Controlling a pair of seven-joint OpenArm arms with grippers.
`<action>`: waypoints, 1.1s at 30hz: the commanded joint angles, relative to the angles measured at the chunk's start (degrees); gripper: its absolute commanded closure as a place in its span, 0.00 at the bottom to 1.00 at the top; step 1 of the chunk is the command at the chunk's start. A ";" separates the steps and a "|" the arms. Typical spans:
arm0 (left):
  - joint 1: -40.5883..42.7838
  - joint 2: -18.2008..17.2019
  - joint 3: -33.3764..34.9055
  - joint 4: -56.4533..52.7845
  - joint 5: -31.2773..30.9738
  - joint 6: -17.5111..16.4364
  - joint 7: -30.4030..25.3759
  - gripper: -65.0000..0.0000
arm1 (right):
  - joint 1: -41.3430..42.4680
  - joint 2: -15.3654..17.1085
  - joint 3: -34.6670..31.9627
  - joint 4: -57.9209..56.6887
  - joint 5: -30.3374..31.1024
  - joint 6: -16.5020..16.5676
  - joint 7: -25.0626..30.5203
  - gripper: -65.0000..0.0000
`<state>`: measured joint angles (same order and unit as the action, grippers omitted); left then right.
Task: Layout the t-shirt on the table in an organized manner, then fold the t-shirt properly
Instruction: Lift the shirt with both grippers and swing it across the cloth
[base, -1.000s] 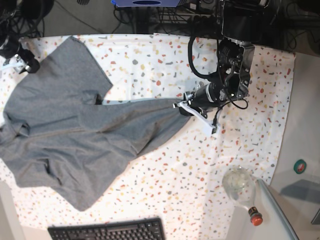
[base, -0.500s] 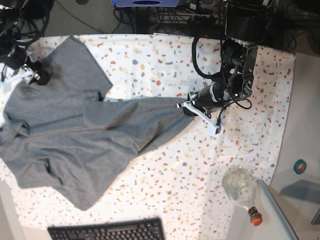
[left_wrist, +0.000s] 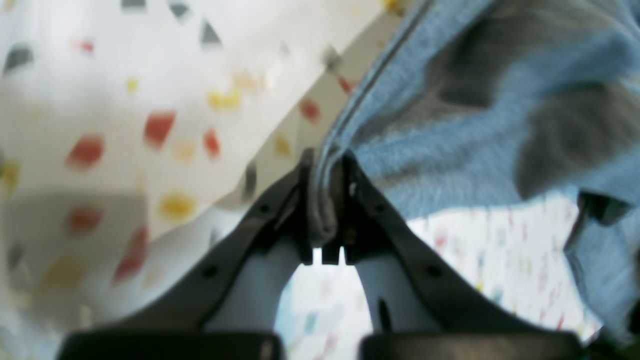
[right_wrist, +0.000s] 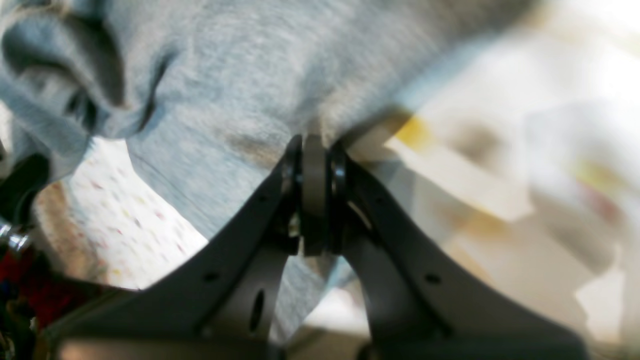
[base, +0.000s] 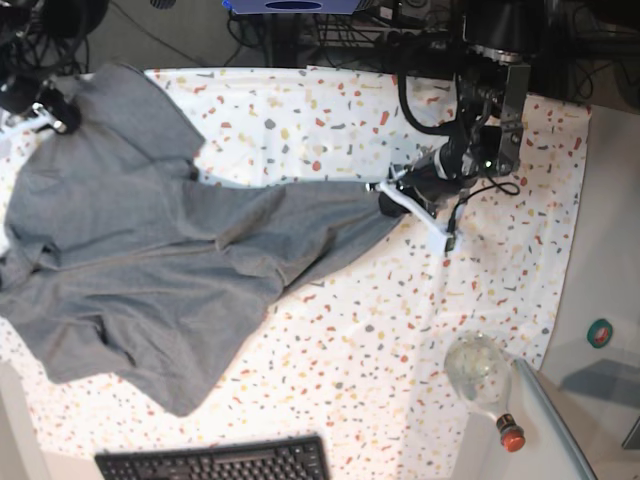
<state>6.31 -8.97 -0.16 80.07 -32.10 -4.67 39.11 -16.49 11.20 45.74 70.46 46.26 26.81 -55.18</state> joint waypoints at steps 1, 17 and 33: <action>0.60 -1.36 -0.32 3.66 -0.12 1.63 -0.92 1.00 | -1.49 0.80 2.48 2.56 0.20 0.23 -1.13 1.00; 7.28 -5.23 0.38 18.52 -0.21 9.46 -0.83 1.00 | -1.49 1.41 4.77 17.41 -1.29 -0.39 -2.98 1.00; -47.93 1.02 12.43 -5.83 -0.39 13.77 -1.09 1.00 | 64.01 21.81 -25.12 -3.51 -27.23 -2.24 -0.16 1.00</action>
<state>-39.29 -7.60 13.08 73.01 -32.77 9.02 40.49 45.36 31.27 20.34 65.84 19.27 25.34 -56.97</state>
